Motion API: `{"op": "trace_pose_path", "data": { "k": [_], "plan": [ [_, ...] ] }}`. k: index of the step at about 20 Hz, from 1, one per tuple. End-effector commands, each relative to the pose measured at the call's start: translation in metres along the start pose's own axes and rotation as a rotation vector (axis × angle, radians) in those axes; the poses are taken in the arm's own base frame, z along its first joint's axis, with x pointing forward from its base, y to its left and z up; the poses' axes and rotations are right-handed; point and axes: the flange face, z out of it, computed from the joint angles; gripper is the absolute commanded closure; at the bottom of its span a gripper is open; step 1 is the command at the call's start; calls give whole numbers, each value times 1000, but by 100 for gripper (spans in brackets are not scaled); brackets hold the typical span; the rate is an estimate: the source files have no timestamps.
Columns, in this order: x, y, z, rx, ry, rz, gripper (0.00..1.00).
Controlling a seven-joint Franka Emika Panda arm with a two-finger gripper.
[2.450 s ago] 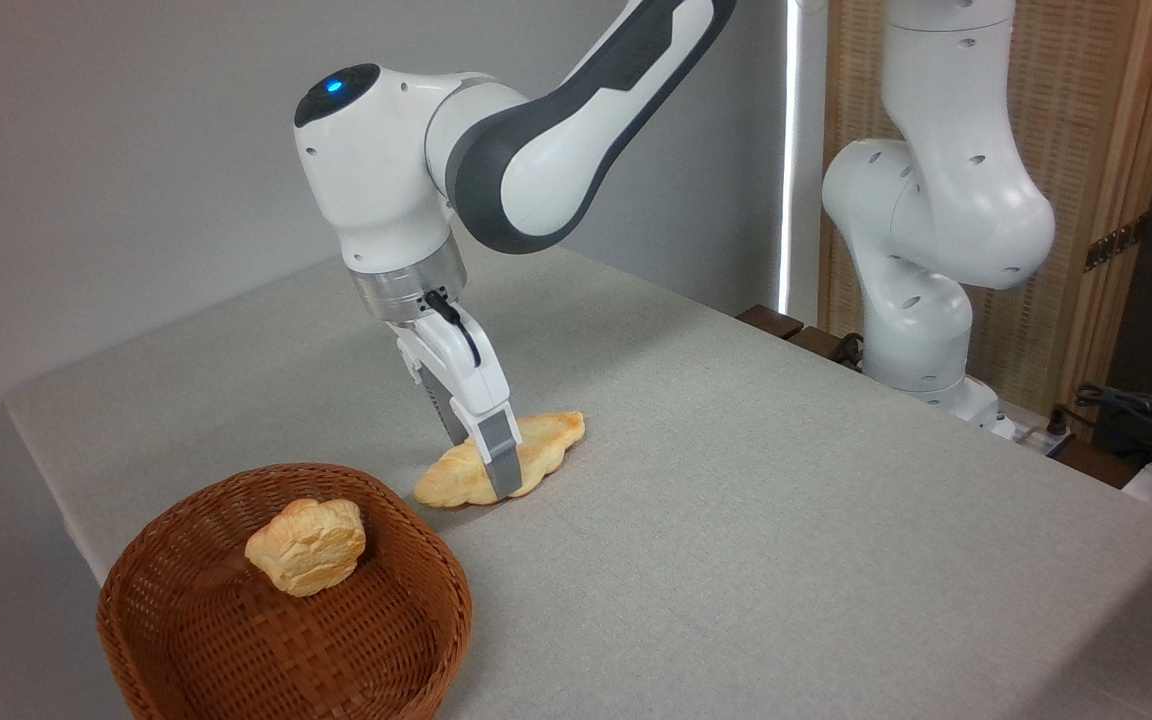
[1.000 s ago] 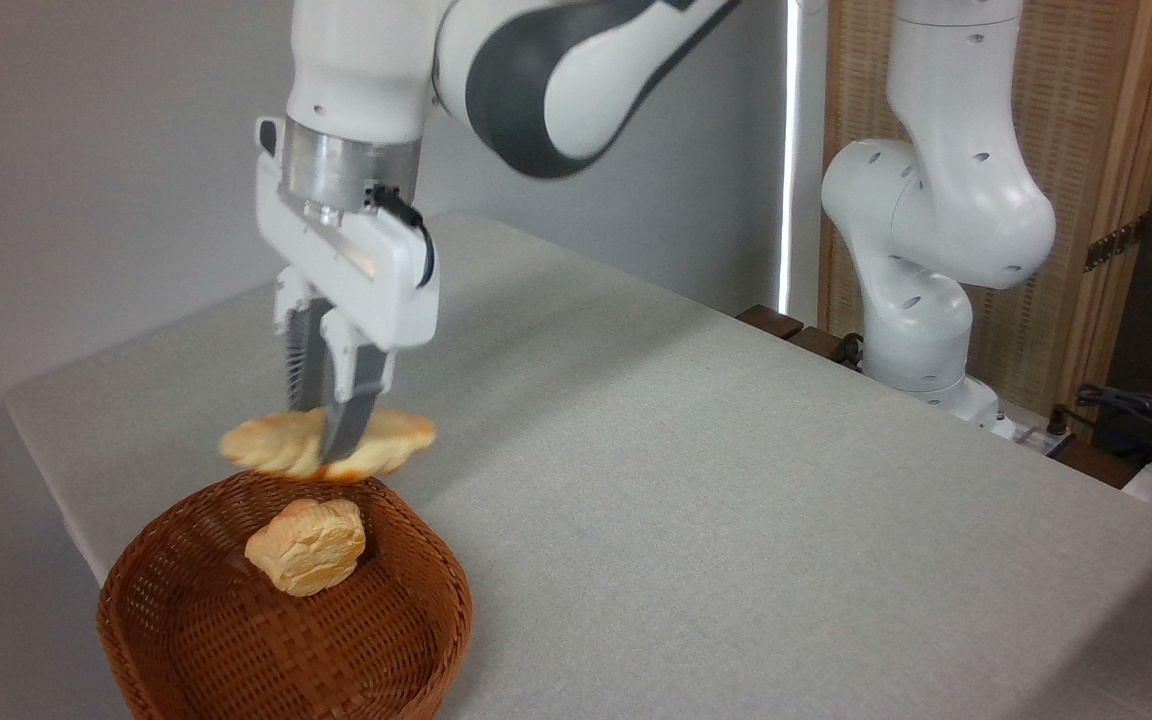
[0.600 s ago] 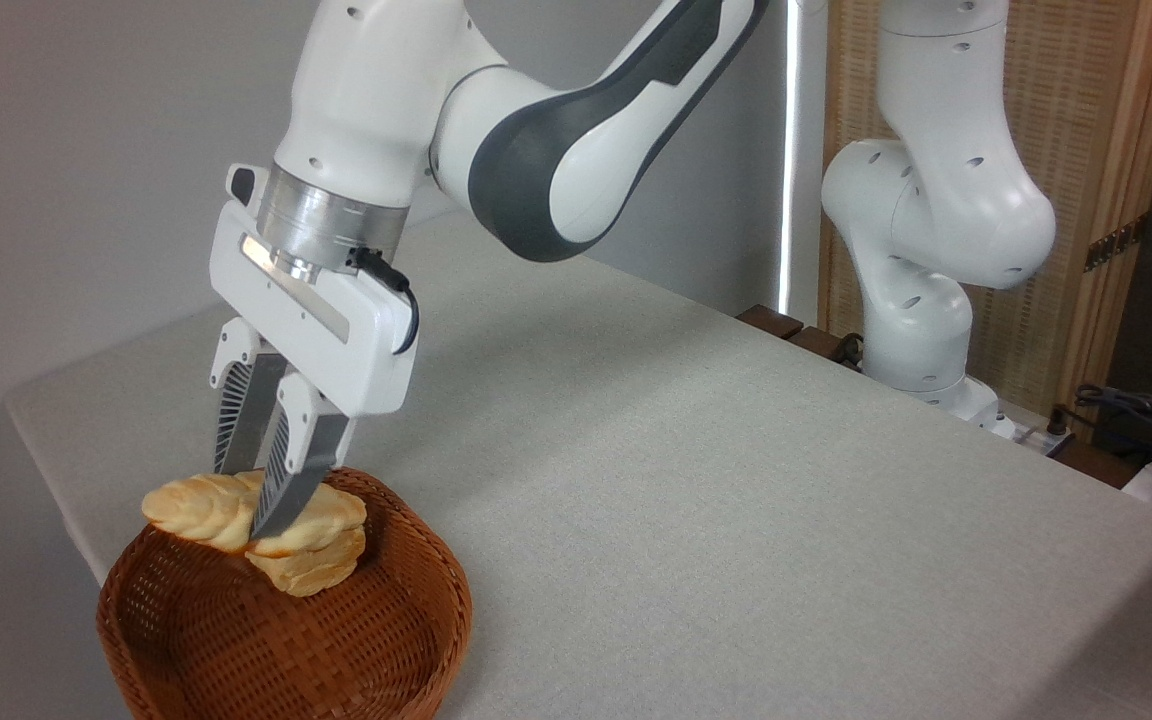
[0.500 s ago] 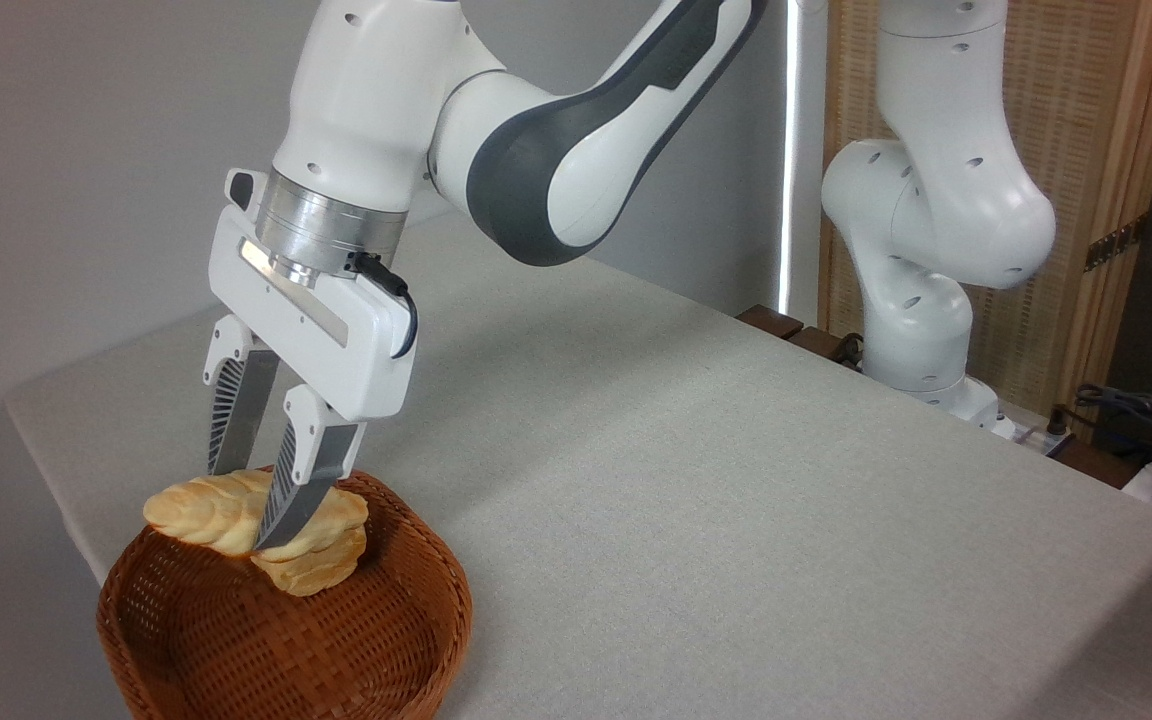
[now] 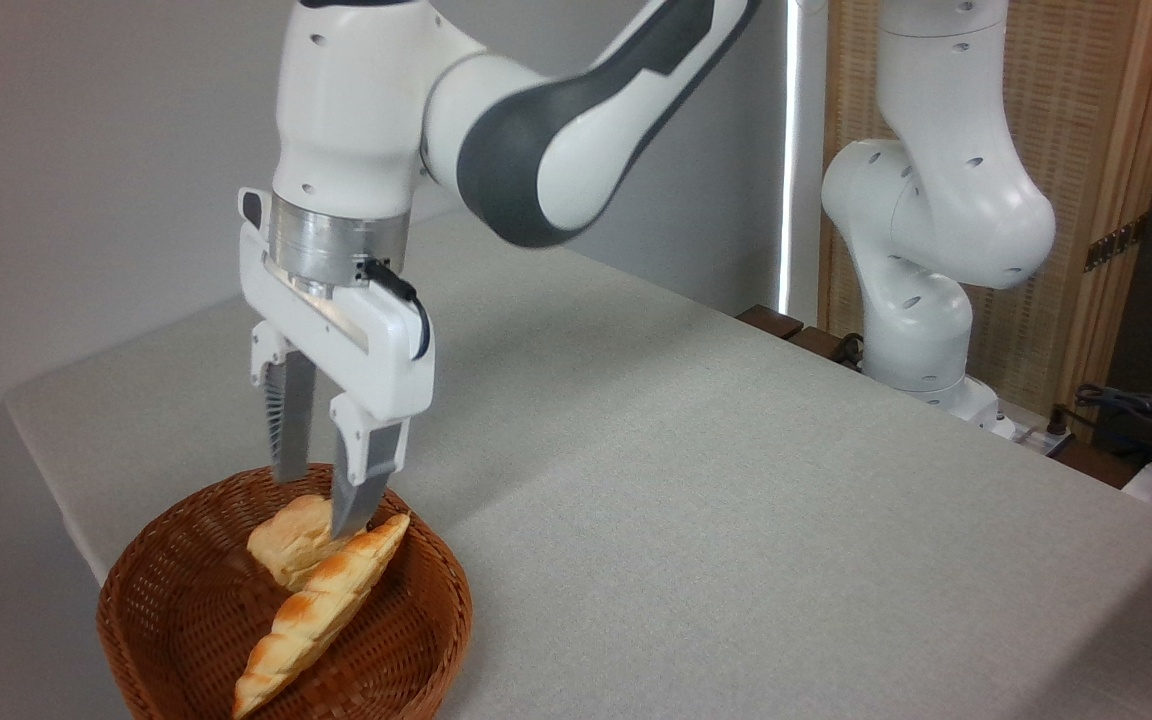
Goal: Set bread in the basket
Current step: 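Lower the roll into the basket beside the bun and open the gripper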
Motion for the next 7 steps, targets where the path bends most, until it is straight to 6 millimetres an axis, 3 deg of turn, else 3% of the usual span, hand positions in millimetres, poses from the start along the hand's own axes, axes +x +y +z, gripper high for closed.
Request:
{"op": "trace_pose_path", "data": {
  "k": [1,4,7],
  "plan": [
    [10,-1,-53,-72,-81,-85,0],
    [5,4,-70,-112,-171,-86,0],
    [4,3,-65,-111,-193,-71,0]
  ]
}}
